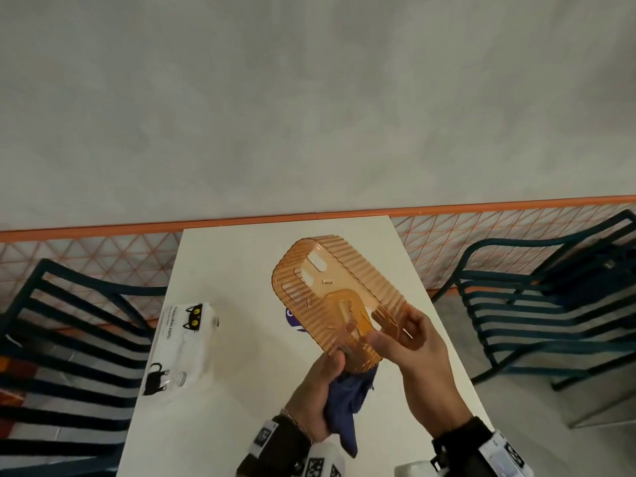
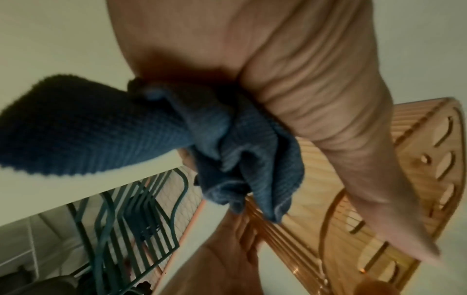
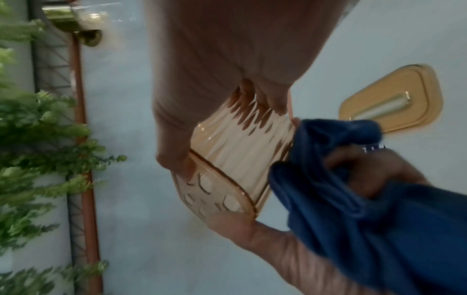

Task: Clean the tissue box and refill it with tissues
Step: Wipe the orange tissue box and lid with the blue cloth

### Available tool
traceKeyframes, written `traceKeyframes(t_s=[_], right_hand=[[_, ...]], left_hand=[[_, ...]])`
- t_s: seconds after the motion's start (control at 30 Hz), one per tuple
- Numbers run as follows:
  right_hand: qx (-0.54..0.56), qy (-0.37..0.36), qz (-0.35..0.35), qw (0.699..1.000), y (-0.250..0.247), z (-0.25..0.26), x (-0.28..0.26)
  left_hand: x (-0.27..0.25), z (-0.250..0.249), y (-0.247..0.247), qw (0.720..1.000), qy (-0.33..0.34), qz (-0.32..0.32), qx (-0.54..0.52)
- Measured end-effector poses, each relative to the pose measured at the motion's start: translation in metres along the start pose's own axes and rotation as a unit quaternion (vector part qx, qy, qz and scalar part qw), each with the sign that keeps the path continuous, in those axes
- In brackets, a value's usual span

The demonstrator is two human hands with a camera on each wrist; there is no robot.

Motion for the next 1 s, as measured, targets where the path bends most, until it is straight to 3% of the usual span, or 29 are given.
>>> traceKeyframes(t_s=[0.13,0.23,0.33,0.5,0.6,0.67,0.73,0.8,0.87,0.93,0.97,1.0], right_hand=[[-0.008,0.02,0.066,0.998,-0.008,-0.002,-0.008],[-0.083,0.028,0.108,0.99,-0.027,0.004,-0.008],[-0.144,-0.001,0.144,0.979,-0.04,0.025,-0.001],[-0.254,-0.028,0.158,0.954,-0.04,0.055,0.006],[-0.293,-0.054,0.137,0.945,-0.039,0.051,0.004],[-0.328,-0.083,0.102,0.935,-0.037,0.043,0.005],[-0.385,-0.112,0.061,0.914,-0.032,0.037,0.006],[-0.444,-0.137,0.032,0.885,-0.026,0.032,0.005],[-0.485,-0.183,0.018,0.855,-0.018,0.028,0.004],[-0.488,-0.236,0.019,0.84,-0.011,0.026,0.003],[-0.468,-0.258,0.027,0.845,-0.008,0.024,0.002],[-0.442,-0.272,0.036,0.854,-0.005,0.024,0.0]], left_hand=[[0.002,-0.012,0.001,0.997,0.071,-0.004,0.035],[-0.004,-0.022,0.0,0.985,0.084,-0.009,0.149],[-0.015,-0.034,-0.01,0.953,0.089,-0.035,0.287],[-0.033,-0.049,-0.005,0.888,0.08,0.011,0.452],[-0.043,-0.064,-0.006,0.888,0.093,-0.009,0.45],[-0.054,-0.078,-0.011,0.913,0.114,-0.033,0.392],[-0.067,-0.094,-0.004,0.932,0.176,-0.057,0.311],[-0.08,-0.107,0.019,0.927,0.26,-0.06,0.265],[-0.083,-0.109,0.057,0.892,0.331,-0.041,0.306],[-0.077,-0.096,0.094,0.829,0.375,-0.005,0.415],[-0.071,-0.087,0.107,0.785,0.39,0.017,0.481],[-0.062,-0.076,0.115,0.722,0.411,0.033,0.556]])
Point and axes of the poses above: each hand's wrist, its own x-axis towards the middle knuckle, its own y-axis out of the palm, z = x × y, the point moved 1 cm from there along x, towards the middle knuckle, and after that the axes turned 10 degrees about -x, right-handed, at the moved point
